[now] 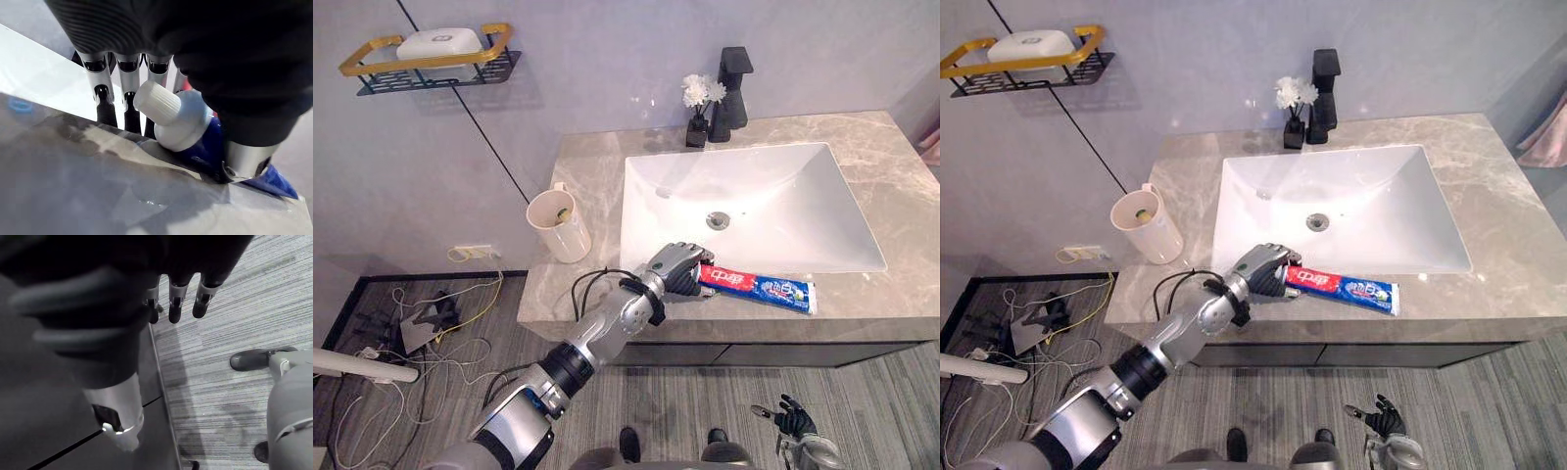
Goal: Organize washtable
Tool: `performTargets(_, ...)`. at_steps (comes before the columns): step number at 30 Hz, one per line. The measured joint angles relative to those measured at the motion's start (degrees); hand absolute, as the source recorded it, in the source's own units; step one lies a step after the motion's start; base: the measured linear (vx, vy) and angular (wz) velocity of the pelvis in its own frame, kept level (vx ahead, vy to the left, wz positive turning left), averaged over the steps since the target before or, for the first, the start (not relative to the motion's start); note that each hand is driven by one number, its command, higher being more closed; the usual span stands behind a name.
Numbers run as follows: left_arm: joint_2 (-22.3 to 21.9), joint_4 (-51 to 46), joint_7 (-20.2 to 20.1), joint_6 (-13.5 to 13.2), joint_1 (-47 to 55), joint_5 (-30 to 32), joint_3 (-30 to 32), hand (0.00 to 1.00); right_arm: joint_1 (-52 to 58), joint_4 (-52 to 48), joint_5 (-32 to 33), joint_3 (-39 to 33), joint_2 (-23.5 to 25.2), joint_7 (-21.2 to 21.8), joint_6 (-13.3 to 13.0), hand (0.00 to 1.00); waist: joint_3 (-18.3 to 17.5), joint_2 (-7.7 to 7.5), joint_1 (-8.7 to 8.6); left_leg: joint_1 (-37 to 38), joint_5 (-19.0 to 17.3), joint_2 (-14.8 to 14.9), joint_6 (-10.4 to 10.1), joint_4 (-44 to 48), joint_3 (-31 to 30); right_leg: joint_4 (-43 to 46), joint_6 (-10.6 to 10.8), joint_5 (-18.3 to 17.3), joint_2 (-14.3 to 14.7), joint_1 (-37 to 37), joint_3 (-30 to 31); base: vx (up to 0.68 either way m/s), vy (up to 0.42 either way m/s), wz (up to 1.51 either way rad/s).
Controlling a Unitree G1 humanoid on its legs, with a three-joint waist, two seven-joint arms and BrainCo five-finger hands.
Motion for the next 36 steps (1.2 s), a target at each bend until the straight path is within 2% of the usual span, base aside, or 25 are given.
performTargets(14, 0.5, -0.7, 1.3, 1.1, 2.4, -3.4, 3.5, 1.0, 0.4, 0.0, 2.1, -1.3, 0.7, -1.2, 0.0, 0.0, 0.1, 0.3, 0.07, 0.4, -0.2, 0.7, -0.2, 0.0, 1.0, 1.0, 0.1, -0.1, 0.2, -0.6, 1.3, -0.02, -0.01, -0.04)
performTargets(20, 0.5, -5.2, 2.4, 2.0, 7.6, -6.4, 7.2, 1.0, 2.2, -1.0, 5.7, -8.3, 1.5, -2.6, 0.0, 0.0, 0.1, 0.31, 0.1, 0.4, -0.2, 0.8, -0.2, -0.1, 1.6, 1.0, 0.1, -0.1, 0.2, -1.0, 2.0, -0.01, -0.006, -0.06)
performTargets(24, 1.1, -11.6, 2.5, 3.1, 11.2, -8.7, 10.8, 1.0, 2.9, -6.0, 9.0, -15.9, 2.4, -4.0, -0.1, 0.0, 0.1, 0.3, 0.71, -0.2, -0.2, 0.9, -0.3, -0.2, 2.4, 1.4, 0.1, -0.1, 0.2, -2.1, 3.0, 0.0, -0.006, -0.1)
performTargets(25, 0.9, -14.0, 2.6, 3.1, 11.7, -9.7, 11.7, 1.0, 3.7, -9.4, 10.2, -18.8, 2.4, -4.8, -0.2, 0.0, 0.1, 0.28, 1.43, -0.1, -0.2, 0.9, -0.3, -0.2, 2.7, 1.7, 0.1, -0.1, 0.2, -2.2, 3.3, 0.02, -0.001, -0.12)
performTargets(28, 0.7, -19.3, 3.5, 3.1, 13.3, -11.2, 13.6, 1.0, 4.0, -18.0, 13.5, -23.7, 2.5, -6.2, -0.6, 0.0, 0.0, 0.04, 1.63, -0.1, -0.2, 0.8, -0.3, -0.1, 3.0, 2.3, 0.1, -0.1, 0.1, -2.5, 3.8, 0.0, 0.003, -0.06)
performTargets(36, -0.7, -28.1, 3.9, 2.9, 19.7, -12.5, 18.4, 1.0, 4.4, -44.5, 16.7, -28.0, 2.8, -9.2, -4.1, 0.0, -0.3, -0.4, 1.85, 0.4, -0.3, 1.5, -0.3, -0.1, 4.8, 3.6, 0.1, -0.1, 0.7, -3.8, 5.9, -0.04, -0.009, -0.12)
